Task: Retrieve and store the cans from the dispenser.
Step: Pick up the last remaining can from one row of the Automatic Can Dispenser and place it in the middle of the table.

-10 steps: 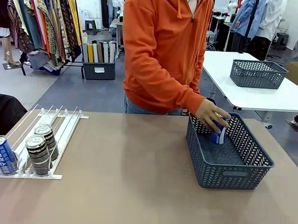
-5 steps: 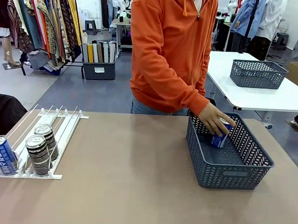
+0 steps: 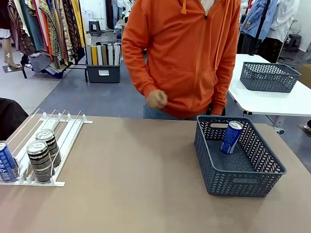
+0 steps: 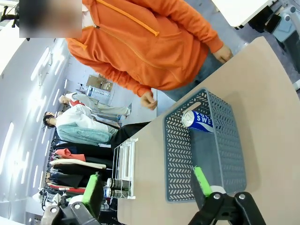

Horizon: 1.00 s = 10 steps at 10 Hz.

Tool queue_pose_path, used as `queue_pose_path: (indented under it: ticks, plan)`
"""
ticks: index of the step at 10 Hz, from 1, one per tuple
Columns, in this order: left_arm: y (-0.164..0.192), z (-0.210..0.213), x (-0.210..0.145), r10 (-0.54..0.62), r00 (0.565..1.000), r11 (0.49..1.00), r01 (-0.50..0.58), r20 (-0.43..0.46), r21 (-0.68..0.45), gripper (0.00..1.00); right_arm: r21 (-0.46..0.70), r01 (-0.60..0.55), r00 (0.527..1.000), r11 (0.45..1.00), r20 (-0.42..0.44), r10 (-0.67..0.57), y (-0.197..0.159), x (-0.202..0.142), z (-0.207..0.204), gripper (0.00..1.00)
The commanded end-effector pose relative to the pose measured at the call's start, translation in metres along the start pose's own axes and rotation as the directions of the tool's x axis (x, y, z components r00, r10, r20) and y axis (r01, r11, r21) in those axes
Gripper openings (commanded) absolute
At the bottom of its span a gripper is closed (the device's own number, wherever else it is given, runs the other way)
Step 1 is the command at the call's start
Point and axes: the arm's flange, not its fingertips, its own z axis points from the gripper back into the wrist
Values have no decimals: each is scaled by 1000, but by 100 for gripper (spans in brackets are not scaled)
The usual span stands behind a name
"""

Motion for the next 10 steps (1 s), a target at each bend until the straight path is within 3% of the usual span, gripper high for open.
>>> queue_pose_path:
  ticks: [1, 2, 4, 5, 6, 7, 8, 9, 10]
  plan:
    - [-29, -18, 10, 17, 992, 962, 17, -122, 272, 100, 32, -22, 1000, 999, 18, 22, 0, 2, -2, 100]
    - [-51, -31, 14, 26, 986, 890, 51, -163, 452, 100, 32, -22, 1000, 999, 18, 22, 0, 2, -2, 100]
    - [-72, -62, 21, 93, 971, 701, 93, -220, 707, 100, 32, -22, 1000, 999, 18, 22, 0, 2, -2, 100]
    - [-79, -74, 23, 122, 973, 608, 84, -197, 790, 100, 32, -22, 1000, 999, 18, 22, 0, 2, -2, 100]
    - [-85, -90, 24, 136, 965, 557, 112, -223, 823, 100, 32, -22, 1000, 999, 18, 22, 0, 2, -2, 100]
    - [-90, -99, 27, 138, 967, 527, 113, -216, 842, 100, 32, -22, 1000, 999, 18, 22, 0, 2, -2, 100]
    - [-100, -106, 32, 133, 976, 591, 61, -172, 804, 100, 32, -22, 1000, 999, 18, 22, 0, 2, -2, 100]
    - [-92, -95, 26, 100, 977, 542, 108, -191, 833, 100, 32, -22, 1000, 999, 18, 22, 0, 2, -2, 100]
    - [-92, -95, 26, 100, 977, 542, 108, -191, 833, 100, 32, -22, 1000, 999, 18, 22, 0, 2, -2, 100]
